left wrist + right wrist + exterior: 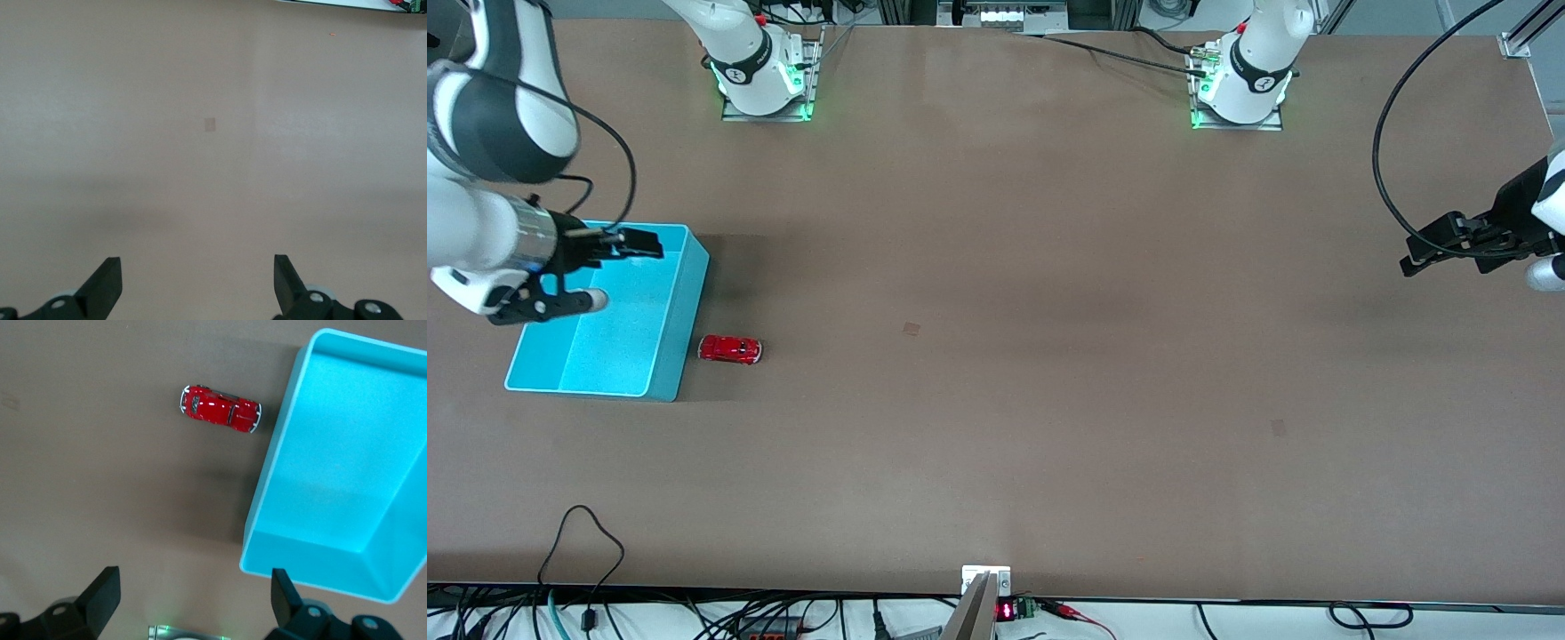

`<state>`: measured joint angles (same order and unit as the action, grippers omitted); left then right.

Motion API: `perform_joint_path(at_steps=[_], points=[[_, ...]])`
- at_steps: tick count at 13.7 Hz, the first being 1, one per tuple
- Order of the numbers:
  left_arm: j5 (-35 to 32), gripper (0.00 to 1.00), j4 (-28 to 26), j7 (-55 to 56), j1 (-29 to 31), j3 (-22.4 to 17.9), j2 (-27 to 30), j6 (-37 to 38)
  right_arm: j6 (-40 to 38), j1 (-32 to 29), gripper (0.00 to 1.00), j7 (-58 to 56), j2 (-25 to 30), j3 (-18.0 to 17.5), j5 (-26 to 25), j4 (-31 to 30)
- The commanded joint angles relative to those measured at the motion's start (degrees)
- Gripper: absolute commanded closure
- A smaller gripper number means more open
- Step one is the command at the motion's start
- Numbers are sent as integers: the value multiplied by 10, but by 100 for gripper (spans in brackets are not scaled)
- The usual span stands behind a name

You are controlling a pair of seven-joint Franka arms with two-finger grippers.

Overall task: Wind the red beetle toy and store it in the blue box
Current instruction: 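Move the right gripper over the car while the left gripper withdraws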

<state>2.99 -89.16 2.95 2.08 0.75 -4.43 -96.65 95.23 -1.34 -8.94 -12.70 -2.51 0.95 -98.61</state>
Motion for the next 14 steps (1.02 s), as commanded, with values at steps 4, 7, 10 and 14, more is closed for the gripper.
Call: perform_joint_path(at_steps=[4, 7, 10, 14], points=[[6, 0, -73, 0, -2, -1, 52, 0, 149, 37, 0, -73, 3, -7, -2, -108], [6, 0, -70, -1, -1, -4, 51, 2, 256, 37, 0, -159, 1, -8, -23, -170], [8, 0, -44, 9, -2, -3, 47, 5, 313, 18, 0, -344, -15, -8, -31, -186], [7, 0, -49, -5, -1, -5, 47, 20, 372, 5, 0, -544, -64, -8, -32, -186]])
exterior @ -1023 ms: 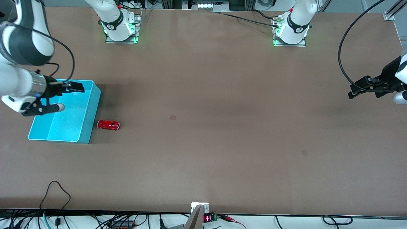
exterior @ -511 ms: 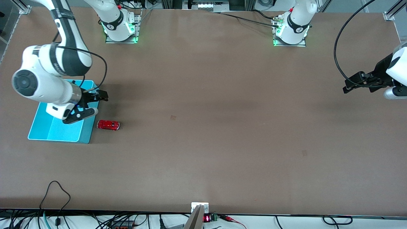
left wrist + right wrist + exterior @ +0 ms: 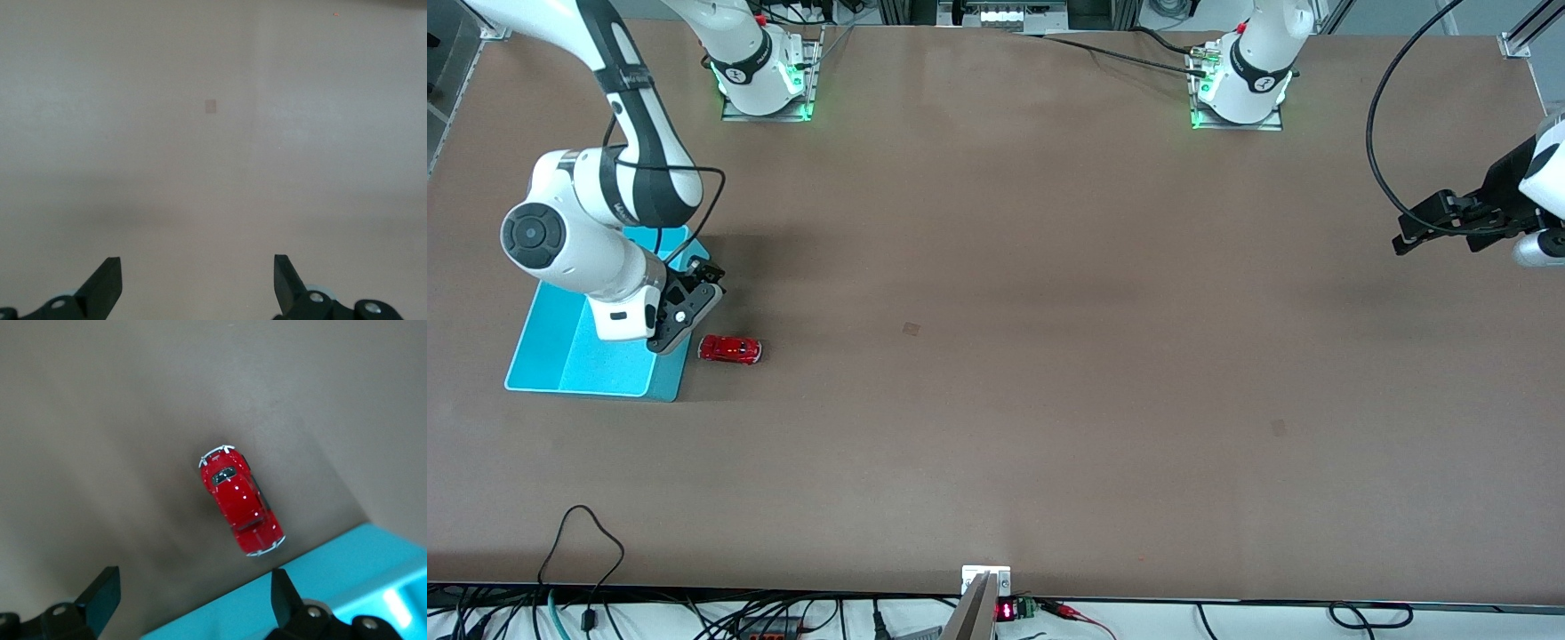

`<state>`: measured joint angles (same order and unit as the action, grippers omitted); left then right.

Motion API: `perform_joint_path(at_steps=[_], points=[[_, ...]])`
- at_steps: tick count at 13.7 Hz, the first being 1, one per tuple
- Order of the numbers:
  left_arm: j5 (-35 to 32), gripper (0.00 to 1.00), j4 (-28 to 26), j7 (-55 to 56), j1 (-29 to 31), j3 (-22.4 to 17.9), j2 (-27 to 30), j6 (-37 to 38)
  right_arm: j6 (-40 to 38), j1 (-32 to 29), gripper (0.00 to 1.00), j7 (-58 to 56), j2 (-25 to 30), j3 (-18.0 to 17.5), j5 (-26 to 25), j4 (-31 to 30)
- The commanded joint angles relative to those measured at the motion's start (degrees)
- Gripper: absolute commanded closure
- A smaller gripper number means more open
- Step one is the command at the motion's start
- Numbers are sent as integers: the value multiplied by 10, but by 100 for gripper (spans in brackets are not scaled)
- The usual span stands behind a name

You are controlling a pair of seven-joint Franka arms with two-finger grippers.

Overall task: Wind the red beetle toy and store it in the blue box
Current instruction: 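Lower the right gripper and grasp the red car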

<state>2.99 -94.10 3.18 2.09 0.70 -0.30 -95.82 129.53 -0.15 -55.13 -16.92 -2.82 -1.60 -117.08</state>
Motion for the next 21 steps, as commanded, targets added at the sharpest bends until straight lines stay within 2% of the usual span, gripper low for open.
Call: perform_joint_path(at_steps=[1, 4, 7, 14, 15, 17, 18, 21], points=[[7, 0, -2, -9, -2, -4, 7, 14, 37, -6, 0, -118, -37, -5, -7, 1], [5, 0, -3, -8, -2, -2, 7, 24, 88, -5, 0, -217, -63, -6, -30, 2], [5, 0, -2, -8, -2, -5, 7, 23, 119, -4, 0, -254, -83, -6, -33, 2], [5, 0, -4, -8, -2, -8, 6, 20, 137, -4, 0, -186, -108, -7, -22, 2], [5, 0, -4, -8, 3, -8, 7, 21, 141, -4, 4, -186, -112, -7, -22, 2], [6, 0, -5, -8, 9, -7, 6, 23, 143, -4, 16, -186, -116, -7, -23, 2], [6, 0, -6, -8, 12, -7, 6, 23, 142, -3, 29, -187, -116, -7, -24, 2], [6, 0, -5, -8, 12, -6, 6, 22, 140, -2, 97, -186, -115, -7, -23, 2]])
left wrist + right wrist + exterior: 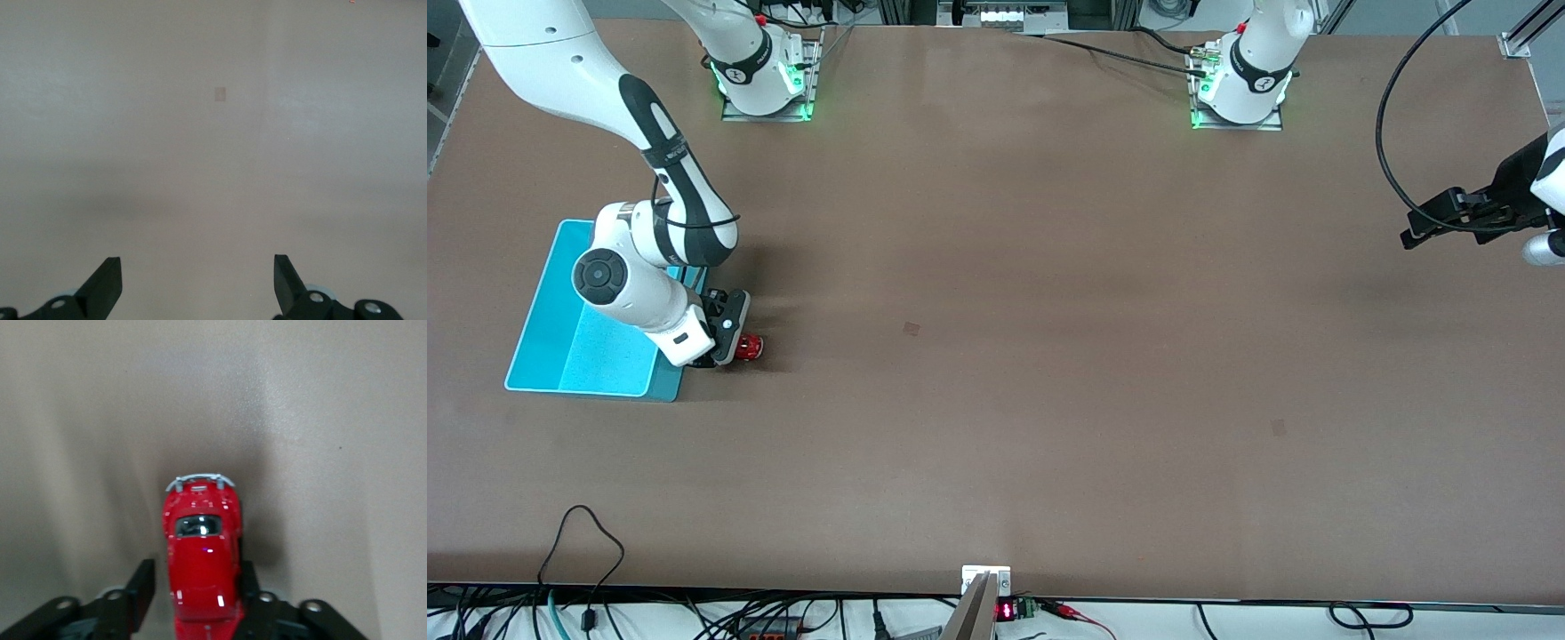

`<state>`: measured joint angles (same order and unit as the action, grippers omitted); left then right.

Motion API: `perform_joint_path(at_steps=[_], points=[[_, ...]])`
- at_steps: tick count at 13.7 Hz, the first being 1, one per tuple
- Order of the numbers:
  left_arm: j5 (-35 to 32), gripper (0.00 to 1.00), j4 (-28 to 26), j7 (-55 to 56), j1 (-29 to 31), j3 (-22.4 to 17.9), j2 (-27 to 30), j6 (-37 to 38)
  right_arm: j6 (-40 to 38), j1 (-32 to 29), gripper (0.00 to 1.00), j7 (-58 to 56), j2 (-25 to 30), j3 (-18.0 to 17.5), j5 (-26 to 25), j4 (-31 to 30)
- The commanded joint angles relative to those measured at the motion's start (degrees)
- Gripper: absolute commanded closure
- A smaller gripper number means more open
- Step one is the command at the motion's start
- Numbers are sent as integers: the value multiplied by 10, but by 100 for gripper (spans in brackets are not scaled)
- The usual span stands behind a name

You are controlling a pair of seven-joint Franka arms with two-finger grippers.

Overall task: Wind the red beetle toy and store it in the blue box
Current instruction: 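Lift the car with the right gripper and carry it into the box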

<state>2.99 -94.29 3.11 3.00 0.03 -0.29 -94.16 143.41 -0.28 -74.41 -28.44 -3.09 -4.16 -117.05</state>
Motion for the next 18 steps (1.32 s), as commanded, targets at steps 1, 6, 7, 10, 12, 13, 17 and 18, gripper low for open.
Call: perform_joint_path(at_steps=[1, 6, 7, 10, 12, 13, 17, 18], points=[[6, 0, -3, -7, 3, 1, 6, 6, 1, -1, 100, 8, 0, -4, 4, 5], [6, 0, -2, -7, 3, 3, 6, 6, -78, -1, 100, 183, 54, -11, 32, 36], [6, 0, -2, -7, 3, 3, 6, 4, -113, 1, 100, 219, 68, -10, 53, 55], [6, 0, -2, -7, 3, 4, 6, 2, -154, -2, 100, 333, 107, 4, 59, 67], [6, 0, -2, -7, 3, 4, 6, 4, -190, -1, 100, 444, 128, 25, 57, 67], [6, 0, -2, -7, 3, 3, 6, 4, -215, 1, 100, 487, 135, 41, 57, 67], [6, 0, 0, -8, 2, 6, 7, 4, -263, 2, 100, 605, 144, 104, 56, 63], [5, 0, 0, -8, 2, 6, 7, 4, -263, 0, 100, 600, 137, 122, 53, 59]])
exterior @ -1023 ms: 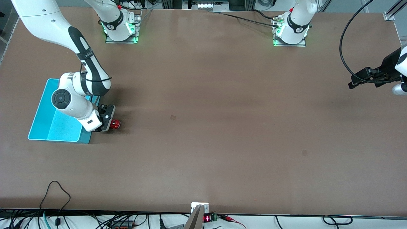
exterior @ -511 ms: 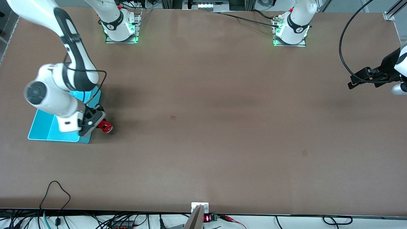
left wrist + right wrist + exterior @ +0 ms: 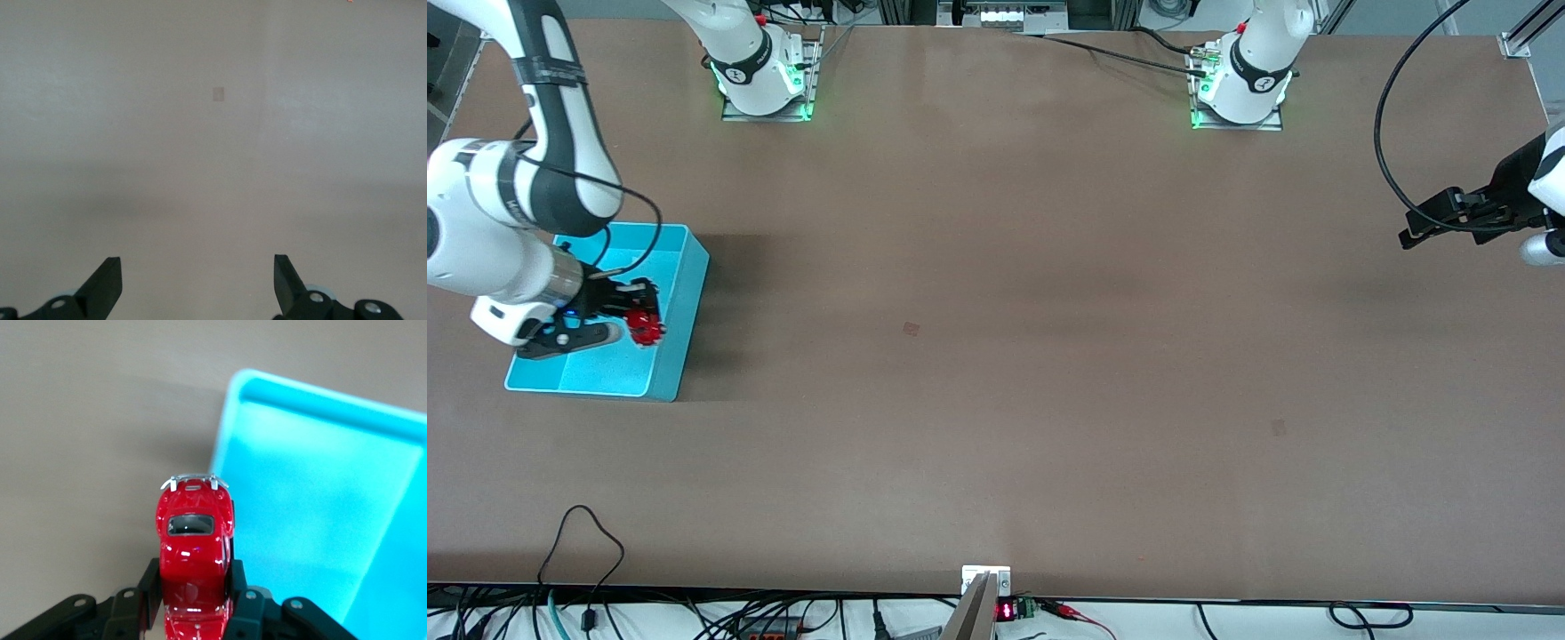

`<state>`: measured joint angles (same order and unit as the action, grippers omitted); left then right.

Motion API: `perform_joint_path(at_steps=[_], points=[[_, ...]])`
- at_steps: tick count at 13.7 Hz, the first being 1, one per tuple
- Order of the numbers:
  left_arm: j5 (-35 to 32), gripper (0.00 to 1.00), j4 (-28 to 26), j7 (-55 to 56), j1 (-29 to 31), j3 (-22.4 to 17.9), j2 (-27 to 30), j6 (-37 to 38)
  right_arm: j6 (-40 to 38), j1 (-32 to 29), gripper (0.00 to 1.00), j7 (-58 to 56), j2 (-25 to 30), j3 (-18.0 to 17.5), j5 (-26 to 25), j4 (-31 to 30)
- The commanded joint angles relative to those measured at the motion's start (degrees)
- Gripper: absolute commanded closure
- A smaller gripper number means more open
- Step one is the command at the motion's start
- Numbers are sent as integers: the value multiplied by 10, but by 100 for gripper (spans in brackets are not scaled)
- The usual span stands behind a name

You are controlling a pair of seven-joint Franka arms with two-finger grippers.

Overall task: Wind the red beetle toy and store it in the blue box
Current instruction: 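Lift the car with the right gripper and carry it into the box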

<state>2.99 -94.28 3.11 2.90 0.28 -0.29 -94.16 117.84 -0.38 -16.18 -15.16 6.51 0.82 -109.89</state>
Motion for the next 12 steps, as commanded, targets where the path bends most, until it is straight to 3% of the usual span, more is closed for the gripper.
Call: perform_joint_path(at_steps=[1, 7, 12], points=[[5, 0, 0, -8, 3, 3, 7, 5, 0, 1, 100, 16, -4, 45, 2, -20], [5, 0, -1, -8, 4, 2, 6, 5, 128, -1, 100, 17, -12, 66, -1, -132], [6, 0, 0, -8, 3, 3, 6, 7, 167, -4, 100, 4, -27, 88, -6, -172]])
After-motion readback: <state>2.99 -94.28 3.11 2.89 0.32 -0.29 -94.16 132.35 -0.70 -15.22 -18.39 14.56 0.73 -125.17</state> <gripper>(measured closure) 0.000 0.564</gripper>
